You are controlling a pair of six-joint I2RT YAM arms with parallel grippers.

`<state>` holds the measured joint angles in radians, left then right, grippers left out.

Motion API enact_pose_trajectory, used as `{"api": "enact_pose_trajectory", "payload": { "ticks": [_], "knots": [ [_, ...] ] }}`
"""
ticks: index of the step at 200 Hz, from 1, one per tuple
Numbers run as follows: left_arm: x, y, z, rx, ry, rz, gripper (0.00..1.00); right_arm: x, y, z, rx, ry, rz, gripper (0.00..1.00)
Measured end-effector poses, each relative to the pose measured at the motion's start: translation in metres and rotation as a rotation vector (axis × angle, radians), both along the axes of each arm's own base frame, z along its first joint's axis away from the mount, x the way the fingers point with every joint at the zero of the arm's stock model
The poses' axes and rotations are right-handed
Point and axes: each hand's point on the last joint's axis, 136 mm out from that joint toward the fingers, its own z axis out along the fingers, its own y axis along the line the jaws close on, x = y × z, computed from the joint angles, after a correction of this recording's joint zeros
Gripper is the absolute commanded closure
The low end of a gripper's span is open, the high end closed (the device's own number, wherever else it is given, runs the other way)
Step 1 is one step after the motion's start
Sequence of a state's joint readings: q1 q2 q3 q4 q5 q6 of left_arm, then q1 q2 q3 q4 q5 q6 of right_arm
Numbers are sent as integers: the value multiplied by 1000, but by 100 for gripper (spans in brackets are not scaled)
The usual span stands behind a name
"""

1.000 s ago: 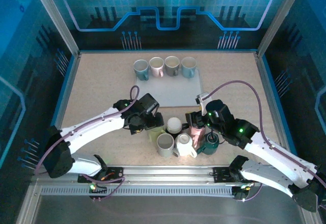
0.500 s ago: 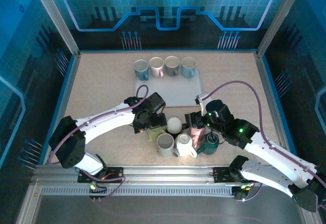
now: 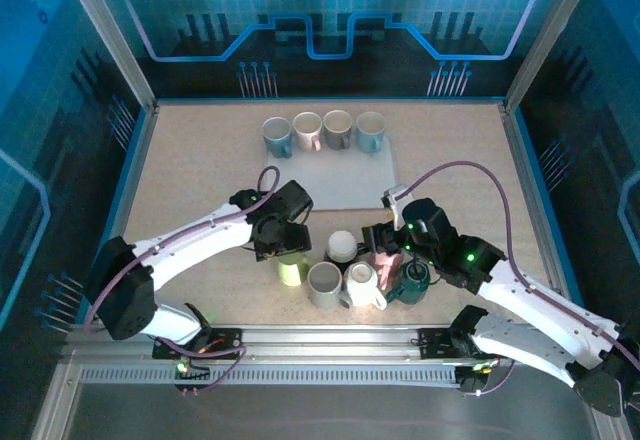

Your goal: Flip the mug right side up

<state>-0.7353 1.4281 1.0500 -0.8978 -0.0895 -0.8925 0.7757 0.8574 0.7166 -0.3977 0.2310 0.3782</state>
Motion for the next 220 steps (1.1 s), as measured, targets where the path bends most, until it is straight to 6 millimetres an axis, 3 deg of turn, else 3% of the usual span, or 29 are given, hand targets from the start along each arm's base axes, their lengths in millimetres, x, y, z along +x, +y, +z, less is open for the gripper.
{"api": "enact_pose_trajectory", "payload": {
  "ticks": [47, 107, 161, 220],
  "knots": [
    [-13, 11, 10, -16, -46, -86, 21, 1, 1, -2, 0, 5, 3, 32],
    [-26, 1, 36, -150, -178, -331, 6, 1, 7, -13, -15, 42, 21, 32],
    [-30, -2, 37, -134, -217, -522, 8, 0, 11, -20, -22, 71, 41, 32],
    [-23, -5, 36, -84, -285, -696, 3, -1, 15, -22, -17, 83, 55, 32]
  ]
}}
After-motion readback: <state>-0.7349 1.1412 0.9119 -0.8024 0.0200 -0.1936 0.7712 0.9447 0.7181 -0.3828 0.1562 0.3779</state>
